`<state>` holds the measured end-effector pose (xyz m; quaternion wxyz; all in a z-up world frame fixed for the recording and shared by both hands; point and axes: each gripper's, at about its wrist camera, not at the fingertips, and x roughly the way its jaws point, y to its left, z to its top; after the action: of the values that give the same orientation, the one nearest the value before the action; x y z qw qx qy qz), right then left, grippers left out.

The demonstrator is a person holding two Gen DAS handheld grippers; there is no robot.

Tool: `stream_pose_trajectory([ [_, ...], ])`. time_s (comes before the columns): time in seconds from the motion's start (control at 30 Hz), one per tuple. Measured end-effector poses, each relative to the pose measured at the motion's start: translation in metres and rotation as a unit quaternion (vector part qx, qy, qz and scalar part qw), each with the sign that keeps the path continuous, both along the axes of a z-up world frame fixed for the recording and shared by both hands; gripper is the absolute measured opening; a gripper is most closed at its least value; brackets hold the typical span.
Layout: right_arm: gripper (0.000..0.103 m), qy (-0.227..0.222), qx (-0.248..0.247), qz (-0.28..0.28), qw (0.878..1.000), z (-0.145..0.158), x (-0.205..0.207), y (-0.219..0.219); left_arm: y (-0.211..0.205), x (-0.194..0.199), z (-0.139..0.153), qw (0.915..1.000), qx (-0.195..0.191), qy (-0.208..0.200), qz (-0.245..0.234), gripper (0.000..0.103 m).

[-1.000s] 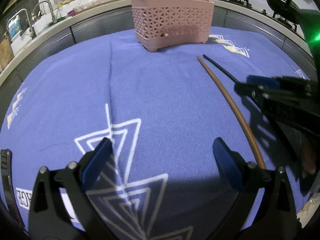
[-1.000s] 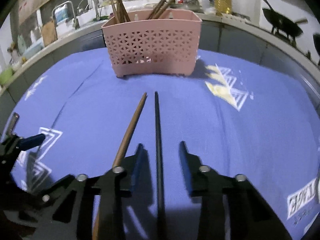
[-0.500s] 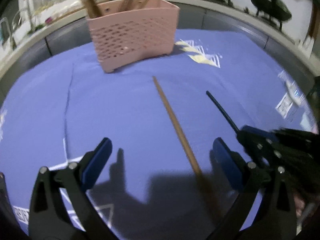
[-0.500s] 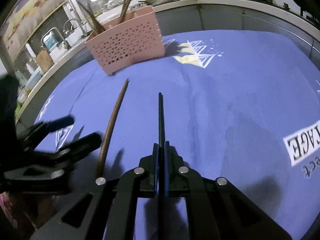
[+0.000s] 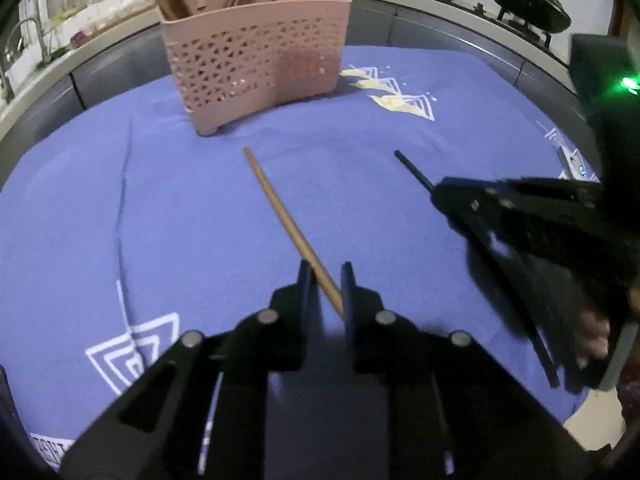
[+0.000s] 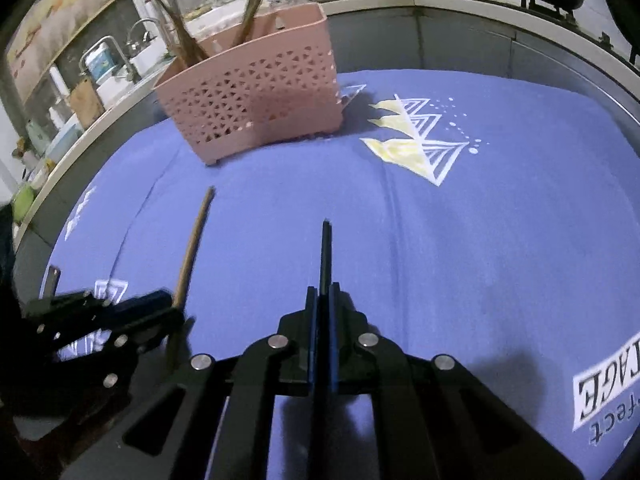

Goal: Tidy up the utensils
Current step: 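Close the right tool on the black chopstick while the left tool approaches the brown one, then close the left tool on the brown chopstick, then carry both chopsticks into the pink basket and open both tools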

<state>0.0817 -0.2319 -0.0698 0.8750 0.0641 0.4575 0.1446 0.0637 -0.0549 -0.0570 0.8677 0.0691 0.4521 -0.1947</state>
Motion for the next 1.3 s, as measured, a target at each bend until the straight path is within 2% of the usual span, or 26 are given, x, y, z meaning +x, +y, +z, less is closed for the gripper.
stream_pose_trajectory([
  [0.1,0.006,0.007,-0.013,0.007,1.000,0.002,0.010,0.004,0.006,0.003,0.000,0.9999,-0.010,0.010,-0.006,0.018],
  [0.17,0.006,0.008,-0.027,0.016,0.999,0.003,0.015,0.008,0.009,0.011,0.000,0.9997,-0.010,0.023,0.005,0.036],
  [0.23,0.006,0.010,-0.037,0.023,0.999,0.004,0.021,0.011,0.006,0.020,0.001,0.9997,-0.002,0.025,0.008,0.048],
  [0.27,0.006,0.011,-0.039,0.025,0.999,0.005,0.024,0.012,0.007,0.022,0.001,0.9997,0.000,0.025,0.009,0.053],
  [0.33,0.006,0.016,-0.039,0.025,0.999,0.005,0.030,0.013,0.005,0.035,0.001,0.9995,0.002,0.027,0.018,0.053],
  [0.37,0.006,0.018,-0.038,0.027,0.999,0.006,0.032,0.014,0.004,0.041,0.001,0.9994,-0.002,0.028,0.021,0.049],
  [0.4,0.007,0.019,-0.034,0.032,0.999,0.005,0.034,0.015,0.004,0.047,0.002,0.9993,-0.004,0.028,0.023,0.040],
  [0.43,0.006,0.018,-0.034,0.041,0.998,0.005,0.034,0.017,0.004,0.053,0.002,0.9993,0.000,0.026,0.026,0.016],
  [0.53,0.004,0.019,-0.025,0.052,0.998,0.006,0.034,0.020,0.010,0.066,0.003,0.9979,-0.036,0.047,0.028,0.005],
  [0.6,0.004,0.008,0.014,0.054,0.998,0.015,0.030,0.015,0.012,0.068,0.007,0.9972,-0.047,0.053,0.026,0.005],
  [0.7,0.004,-0.043,0.057,0.056,0.996,0.046,0.016,0.009,0.017,0.057,0.029,0.9969,-0.076,0.021,0.011,0.005],
  [0.8,0.004,-0.096,0.082,0.058,0.990,0.077,0.004,0.006,0.029,0.042,0.064,0.9934,-0.113,-0.019,-0.003,0.005],
  [0.97,0.004,-0.183,0.118,0.060,0.974,0.131,-0.012,0.007,0.048,0.020,0.137,0.9818,-0.156,-0.107,-0.017,0.005],
  [1.1,0.004,-0.235,0.126,0.054,0.962,0.178,0.000,0.008,0.054,0.016,0.190,0.9712,-0.165,-0.170,-0.024,0.005],
  [1.3,0.004,-0.292,0.135,0.048,0.946,0.245,0.036,0.016,0.058,0.027,0.266,0.9545,-0.150,-0.257,-0.017,0.005],
])
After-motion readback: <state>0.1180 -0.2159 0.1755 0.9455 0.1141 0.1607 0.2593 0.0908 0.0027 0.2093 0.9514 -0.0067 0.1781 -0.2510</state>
